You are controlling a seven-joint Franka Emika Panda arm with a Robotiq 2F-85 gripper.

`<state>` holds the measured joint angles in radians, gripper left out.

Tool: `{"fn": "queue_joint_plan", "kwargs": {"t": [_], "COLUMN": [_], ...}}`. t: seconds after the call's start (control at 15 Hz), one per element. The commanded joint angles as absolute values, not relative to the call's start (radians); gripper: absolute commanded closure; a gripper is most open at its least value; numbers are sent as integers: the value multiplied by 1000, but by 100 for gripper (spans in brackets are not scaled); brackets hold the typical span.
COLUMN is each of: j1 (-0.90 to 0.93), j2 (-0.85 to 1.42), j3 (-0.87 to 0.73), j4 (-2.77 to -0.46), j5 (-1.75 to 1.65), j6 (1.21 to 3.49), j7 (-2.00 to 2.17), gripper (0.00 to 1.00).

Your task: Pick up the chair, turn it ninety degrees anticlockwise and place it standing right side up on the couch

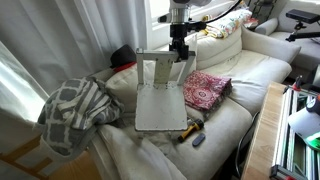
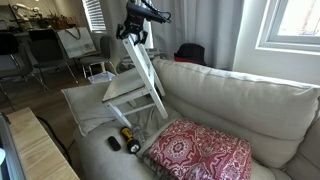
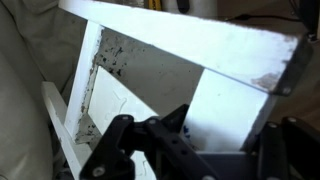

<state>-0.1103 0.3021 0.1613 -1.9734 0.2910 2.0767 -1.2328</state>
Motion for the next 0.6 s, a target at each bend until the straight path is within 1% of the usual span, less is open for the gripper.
{"fn": "queue_joint_plan", "kwargs": {"t": [0.0, 0.13, 0.2, 0.4, 0.47, 0.53], "j1": [-101, -100, -79, -78, -78, -76], "j2": [233, 239, 296, 297, 297, 296], "j3": [152, 154, 140, 141, 141, 140], "j4": [-1923, -1908, -1946, -1937, -1937, -1927], "j5": [260, 277, 284, 284, 284, 255], "j6": [1935, 1942, 2017, 2016, 2016, 2009], "j7": [-1368, -1441, -1349, -1398, -1403, -1431], "gripper": [94, 94, 78, 78, 94, 94]}}
